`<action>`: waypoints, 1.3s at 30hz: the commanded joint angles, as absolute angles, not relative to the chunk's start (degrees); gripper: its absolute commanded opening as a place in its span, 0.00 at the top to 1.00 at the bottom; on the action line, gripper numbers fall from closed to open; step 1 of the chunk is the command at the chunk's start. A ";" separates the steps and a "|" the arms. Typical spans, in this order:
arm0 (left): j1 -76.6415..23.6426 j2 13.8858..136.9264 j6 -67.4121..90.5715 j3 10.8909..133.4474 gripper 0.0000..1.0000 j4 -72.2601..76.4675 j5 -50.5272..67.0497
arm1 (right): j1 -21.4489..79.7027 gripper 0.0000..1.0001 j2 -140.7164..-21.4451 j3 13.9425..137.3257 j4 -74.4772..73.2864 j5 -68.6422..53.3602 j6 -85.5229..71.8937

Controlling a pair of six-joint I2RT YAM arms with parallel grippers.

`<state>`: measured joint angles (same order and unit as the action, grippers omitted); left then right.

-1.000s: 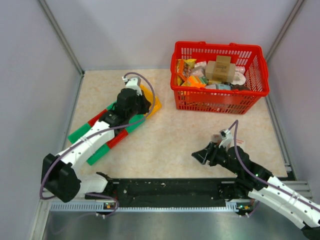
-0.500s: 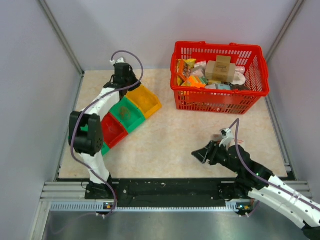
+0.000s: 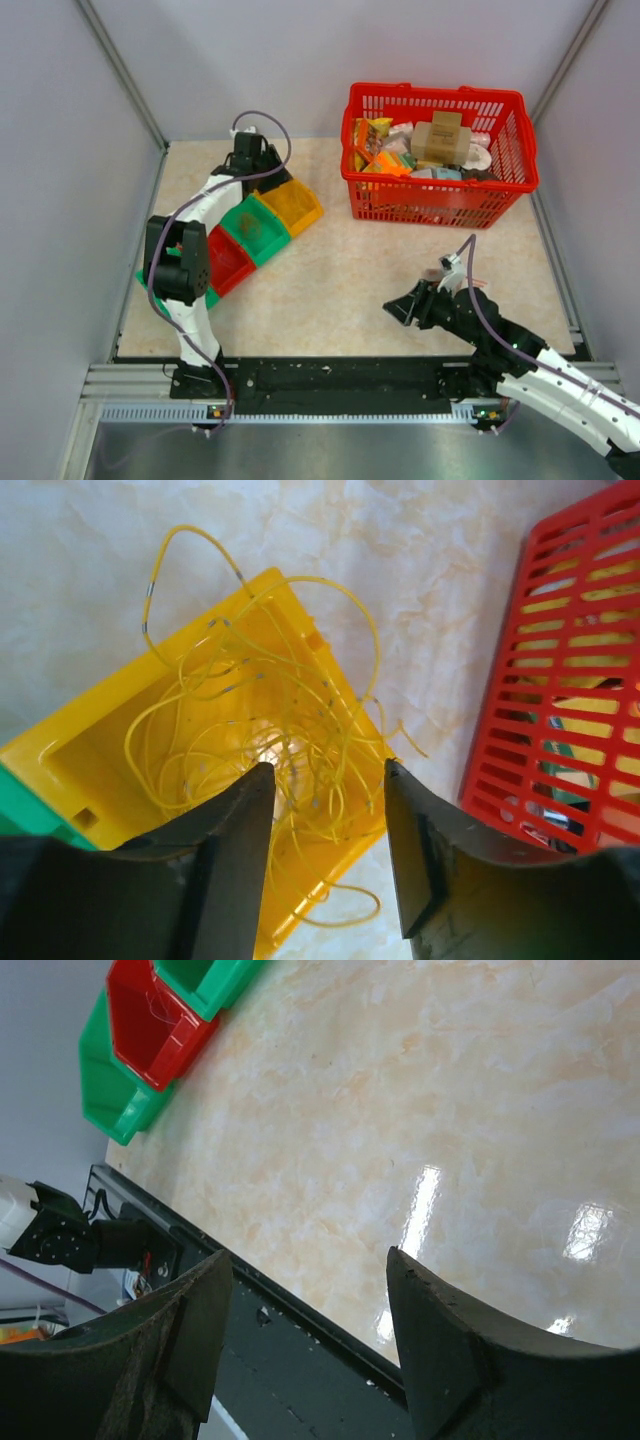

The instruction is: Untangle the cables

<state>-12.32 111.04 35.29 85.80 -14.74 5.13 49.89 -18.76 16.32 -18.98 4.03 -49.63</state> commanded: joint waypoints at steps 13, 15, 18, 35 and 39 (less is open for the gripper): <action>-12.74 74.46 39.98 64.18 0.26 1.29 20.10 | 50.19 0.37 -20.65 20.39 -18.72 5.97 -47.46; -14.49 70.68 39.21 61.71 0.21 1.67 23.98 | 50.19 0.37 -21.00 21.18 -18.72 6.50 -46.41; -18.88 66.02 34.03 62.58 0.20 -2.80 26.19 | 50.19 0.36 -22.23 24.24 -20.82 8.51 -43.08; -28.65 37.19 22.33 70.75 0.10 -1.06 25.32 | 50.27 0.14 -23.65 63.79 -32.35 32.00 -15.66; -28.56 33.67 19.43 70.58 0.07 -0.53 22.68 | 50.19 0.01 -21.54 68.64 -30.42 29.45 -10.29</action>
